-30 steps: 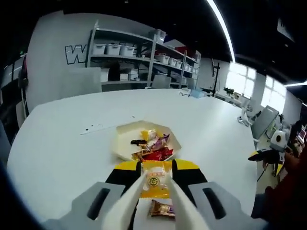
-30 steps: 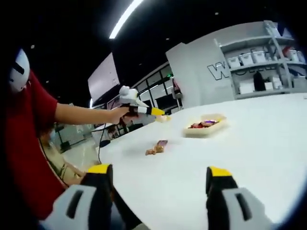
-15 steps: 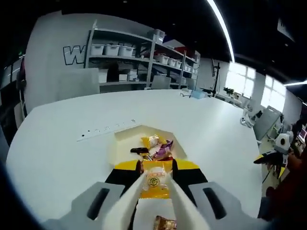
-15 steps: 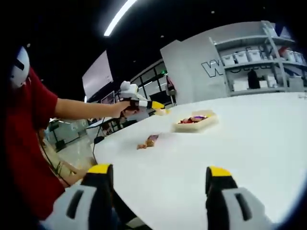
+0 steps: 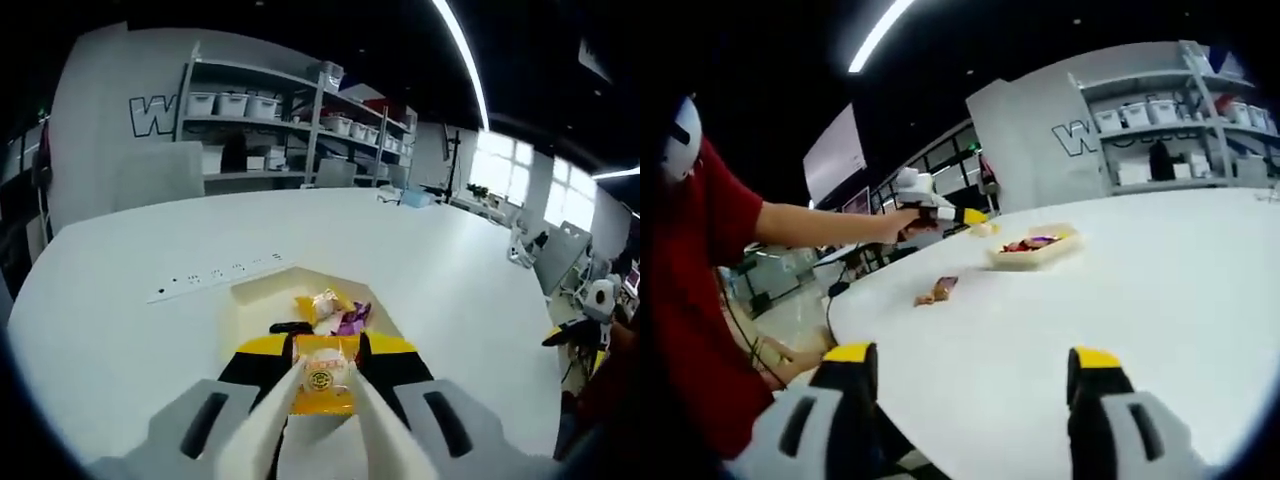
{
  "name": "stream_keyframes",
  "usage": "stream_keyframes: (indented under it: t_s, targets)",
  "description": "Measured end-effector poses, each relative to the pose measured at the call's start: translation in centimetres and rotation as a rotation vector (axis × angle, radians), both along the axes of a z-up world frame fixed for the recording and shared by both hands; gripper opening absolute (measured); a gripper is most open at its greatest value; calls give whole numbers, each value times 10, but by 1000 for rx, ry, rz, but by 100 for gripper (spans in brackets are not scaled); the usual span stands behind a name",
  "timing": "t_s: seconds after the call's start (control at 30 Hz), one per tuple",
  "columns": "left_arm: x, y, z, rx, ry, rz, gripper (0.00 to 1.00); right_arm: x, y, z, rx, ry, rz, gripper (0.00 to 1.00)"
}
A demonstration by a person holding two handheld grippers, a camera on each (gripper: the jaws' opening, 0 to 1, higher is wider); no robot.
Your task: Place the target food into the container with the food tongs after gripping and lifting it, then release it inside without dropping or visibly crushing the food.
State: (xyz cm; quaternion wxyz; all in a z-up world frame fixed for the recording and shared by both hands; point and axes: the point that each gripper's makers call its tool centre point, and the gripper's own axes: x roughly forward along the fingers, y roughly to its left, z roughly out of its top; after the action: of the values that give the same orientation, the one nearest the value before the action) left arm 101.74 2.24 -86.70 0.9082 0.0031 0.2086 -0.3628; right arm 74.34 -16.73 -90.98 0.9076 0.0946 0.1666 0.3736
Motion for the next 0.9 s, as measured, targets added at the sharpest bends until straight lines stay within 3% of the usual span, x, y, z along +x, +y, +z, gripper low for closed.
stream_keyframes:
  t_s: [0.27,0.5,0.63,0.73,0.8,0.9]
  targets:
    - [14,-9,-6,-4,0,-7,24,1,-3,-11,-21,28,-2,76]
    - [26,-17,-5,-7,-11,-10,25,4,-7,-9,-12,31,-16,76]
    - [36,-22,5,-23,-77,-20,28,5,-9,-10,-13,35,-24,76]
    - [36,-22,10,-39,-90,-16,28,5,-9,-12,-17,39,-22,76]
    - [32,-22,11,4,-127,-46,28,5,-8,-12,-19,42,-20,76]
    - [24,-23,10,19,-117,-55,28,5,-5,-12,-26,41,-14,76]
